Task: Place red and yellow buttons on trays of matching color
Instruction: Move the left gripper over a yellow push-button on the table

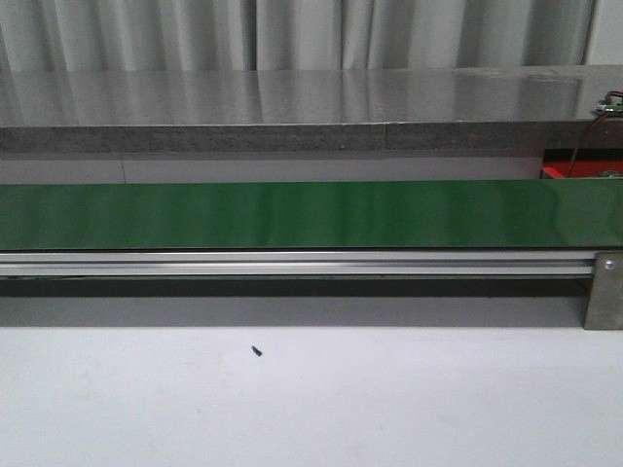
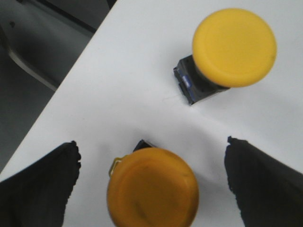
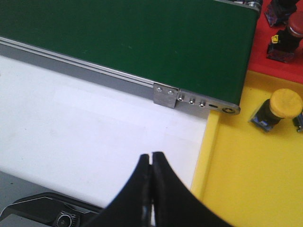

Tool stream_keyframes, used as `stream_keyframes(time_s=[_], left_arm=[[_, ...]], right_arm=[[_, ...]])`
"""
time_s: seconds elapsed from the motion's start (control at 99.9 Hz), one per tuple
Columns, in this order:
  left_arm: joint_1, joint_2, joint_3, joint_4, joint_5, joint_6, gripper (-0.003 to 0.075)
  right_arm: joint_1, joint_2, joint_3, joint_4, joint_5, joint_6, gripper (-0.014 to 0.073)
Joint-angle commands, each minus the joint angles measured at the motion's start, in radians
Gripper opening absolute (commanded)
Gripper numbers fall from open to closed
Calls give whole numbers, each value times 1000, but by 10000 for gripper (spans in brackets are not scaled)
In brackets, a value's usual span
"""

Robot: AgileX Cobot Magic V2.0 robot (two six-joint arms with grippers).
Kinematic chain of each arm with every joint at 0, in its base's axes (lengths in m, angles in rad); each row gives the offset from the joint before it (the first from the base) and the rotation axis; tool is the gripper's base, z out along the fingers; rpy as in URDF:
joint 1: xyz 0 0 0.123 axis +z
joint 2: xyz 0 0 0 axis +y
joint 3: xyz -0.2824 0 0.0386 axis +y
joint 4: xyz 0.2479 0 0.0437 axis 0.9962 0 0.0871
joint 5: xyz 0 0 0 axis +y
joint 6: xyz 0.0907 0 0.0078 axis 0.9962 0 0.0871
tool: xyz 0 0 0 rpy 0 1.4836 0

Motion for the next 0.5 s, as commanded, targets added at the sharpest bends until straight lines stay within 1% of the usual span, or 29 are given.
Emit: stream_keyframes(time_s=[0.0, 0.09, 0.19, 0.4, 0.41, 0.42, 0.49], left_arm=[[-7, -48, -32, -7, -48, -9, 608], [-11, -43, -32, -7, -55, -9, 590], [-11, -43, -32, -7, -65, -9, 523], [-11, -43, -32, -7, -81, -9, 279], [-11, -43, -32, -7, -81, -9, 256], [-11, -43, -32, -7, -81, -9, 256], [-11, -43, -32, -7, -75, -9, 186]], right_arm=[[3, -5, -22, 18, -40, -8, -95], [3, -5, -22, 18, -40, -8, -95], [3, -5, -22, 18, -40, -8, -95], [3, -5, -22, 18, -40, -8, -95], [3, -5, -22, 18, -40, -8, -95], [3, -5, -22, 18, -40, -8, -95], [3, -5, -22, 18, -40, -8, -95]])
